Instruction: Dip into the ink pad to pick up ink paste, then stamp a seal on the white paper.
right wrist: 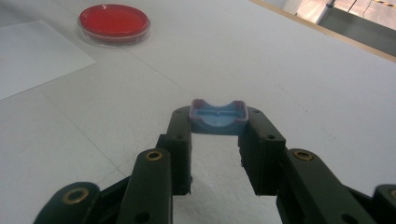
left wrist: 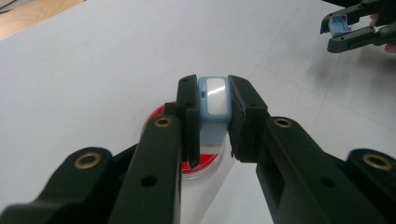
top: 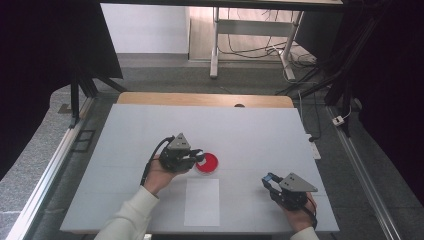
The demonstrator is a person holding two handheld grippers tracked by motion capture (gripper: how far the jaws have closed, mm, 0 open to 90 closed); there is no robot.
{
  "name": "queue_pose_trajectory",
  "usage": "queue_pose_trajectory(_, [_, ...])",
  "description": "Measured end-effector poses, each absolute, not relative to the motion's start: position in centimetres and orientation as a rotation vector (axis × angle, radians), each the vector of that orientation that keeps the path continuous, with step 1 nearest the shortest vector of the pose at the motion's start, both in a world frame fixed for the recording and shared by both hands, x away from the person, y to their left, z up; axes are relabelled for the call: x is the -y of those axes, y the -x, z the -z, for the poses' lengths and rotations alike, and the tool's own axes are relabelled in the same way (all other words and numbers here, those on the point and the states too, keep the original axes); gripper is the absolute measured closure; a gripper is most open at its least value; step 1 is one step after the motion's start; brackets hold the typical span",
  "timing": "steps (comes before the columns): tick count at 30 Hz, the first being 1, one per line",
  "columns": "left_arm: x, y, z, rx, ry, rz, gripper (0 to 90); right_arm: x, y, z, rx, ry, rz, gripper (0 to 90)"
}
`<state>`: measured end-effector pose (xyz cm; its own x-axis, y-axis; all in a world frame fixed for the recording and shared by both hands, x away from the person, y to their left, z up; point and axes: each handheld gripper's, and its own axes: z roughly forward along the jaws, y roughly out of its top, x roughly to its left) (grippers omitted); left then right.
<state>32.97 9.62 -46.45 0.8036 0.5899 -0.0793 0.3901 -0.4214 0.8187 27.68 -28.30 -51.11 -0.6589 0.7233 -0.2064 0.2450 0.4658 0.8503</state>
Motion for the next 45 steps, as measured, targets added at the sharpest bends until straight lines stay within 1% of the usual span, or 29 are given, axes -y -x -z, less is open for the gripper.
queue_pose_trajectory(18, [-10.8,-30.7,45.8,-0.676,-2.046,-0.237,75.3,28.4,-27.7,51.1,-2.154,-0.81,-1.119,65.0])
queue_pose_trajectory(26, [-10.4,-29.5,45.7,-0.644,-2.065,-0.239,75.3,28.4,-27.7,51.1,-2.153,-0.814,-1.123,65.0])
queue_pose_trajectory(33, [-10.1,-28.6,46.1,-0.627,-2.08,-0.228,75.3,28.4,-27.7,51.1,-2.153,-0.813,-1.125,65.0])
queue_pose_trajectory(37, [-10.1,-28.2,46.4,-0.62,-2.074,-0.19,75.3,28.5,-27.7,51.1,-2.154,-0.813,-1.124,65.0])
queue_pose_trajectory(45, [-10.0,-26.9,47.0,-0.614,-2.08,-0.188,75.3,28.5,-27.7,51.1,-2.151,-0.812,-1.123,65.0])
